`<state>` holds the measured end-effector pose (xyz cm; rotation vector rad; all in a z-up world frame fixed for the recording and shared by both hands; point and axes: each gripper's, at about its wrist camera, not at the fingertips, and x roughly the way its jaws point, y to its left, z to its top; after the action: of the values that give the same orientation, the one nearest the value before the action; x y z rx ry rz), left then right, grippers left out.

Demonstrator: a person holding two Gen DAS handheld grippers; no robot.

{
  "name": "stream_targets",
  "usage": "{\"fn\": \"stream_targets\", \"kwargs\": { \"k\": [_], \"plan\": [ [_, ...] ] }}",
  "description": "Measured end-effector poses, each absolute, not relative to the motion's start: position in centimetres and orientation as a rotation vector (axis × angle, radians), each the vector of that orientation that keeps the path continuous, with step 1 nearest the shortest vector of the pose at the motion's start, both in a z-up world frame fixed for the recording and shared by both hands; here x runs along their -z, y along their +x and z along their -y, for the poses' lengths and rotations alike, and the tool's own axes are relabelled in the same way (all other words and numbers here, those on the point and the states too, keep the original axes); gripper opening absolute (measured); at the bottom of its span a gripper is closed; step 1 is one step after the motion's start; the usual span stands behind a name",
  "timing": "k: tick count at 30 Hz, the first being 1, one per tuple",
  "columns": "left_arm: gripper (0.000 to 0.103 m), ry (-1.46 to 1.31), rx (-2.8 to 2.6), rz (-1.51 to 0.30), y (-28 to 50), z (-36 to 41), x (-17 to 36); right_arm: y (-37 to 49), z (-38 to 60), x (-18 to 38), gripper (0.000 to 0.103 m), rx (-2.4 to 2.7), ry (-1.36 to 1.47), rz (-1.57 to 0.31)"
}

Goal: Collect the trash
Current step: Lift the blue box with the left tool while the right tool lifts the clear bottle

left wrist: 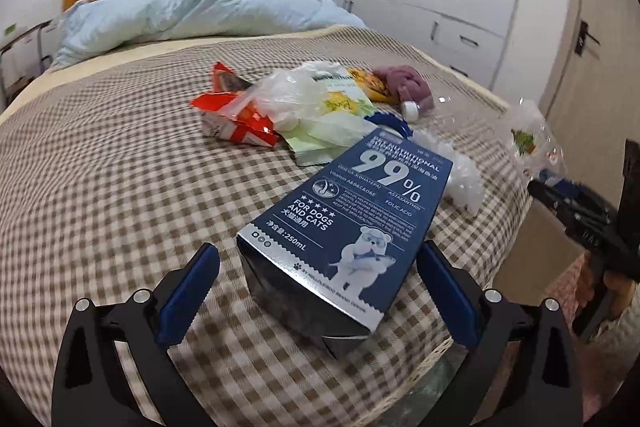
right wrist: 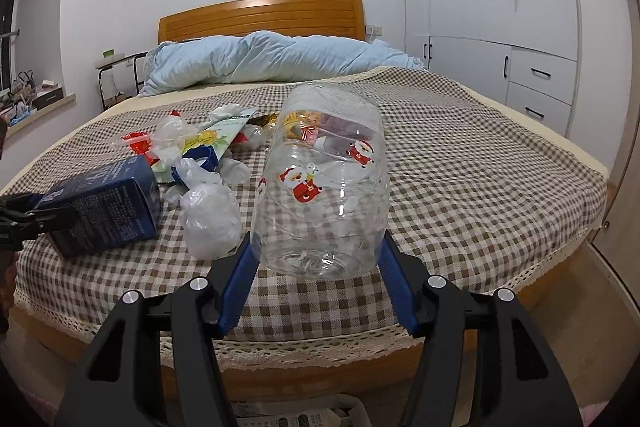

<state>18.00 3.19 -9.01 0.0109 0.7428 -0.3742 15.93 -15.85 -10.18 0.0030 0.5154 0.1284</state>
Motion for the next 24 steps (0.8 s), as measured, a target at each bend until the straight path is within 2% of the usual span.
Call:
{"fn": "stream_targets", "kwargs": {
  "k": [6, 7, 8, 13, 21, 24],
  "plan": [
    [0.096, -0.063, 0.454, -0.752, 19.4, -3.5, 9.8, 16.1, 16.3, 10.4, 0.058, -0.129, 0.001, -0.523],
    [0.094, -0.070, 0.459, -0.748, 19.4, -3.5, 9.8, 16.3, 16.3, 10.5, 0.058, -0.134, 0.000, -0.527],
    [0.085, -0.080, 0.469, -0.742, 19.3, -3.5, 9.7, 16.4, 16.2, 10.5, 0.058, -0.137, -0.003, -0.529],
    [0.078, -0.101, 0.448, -0.673, 18.2, -2.9, 8.2, 18.6, 15.7, 10.7, 0.058, -0.163, -0.005, -0.575],
    [0.076, -0.033, 0.301, -0.643, 16.5, -0.8, 6.9, 23.3, 15.1, 10.8, 0.060, -0.220, -0.018, -0.828],
    [0.076, 0.028, 0.259, -0.631, 16.0, 0.4, 6.5, 24.0, 15.5, 9.9, 0.075, -0.252, 0.015, -0.885]
  ]
}}
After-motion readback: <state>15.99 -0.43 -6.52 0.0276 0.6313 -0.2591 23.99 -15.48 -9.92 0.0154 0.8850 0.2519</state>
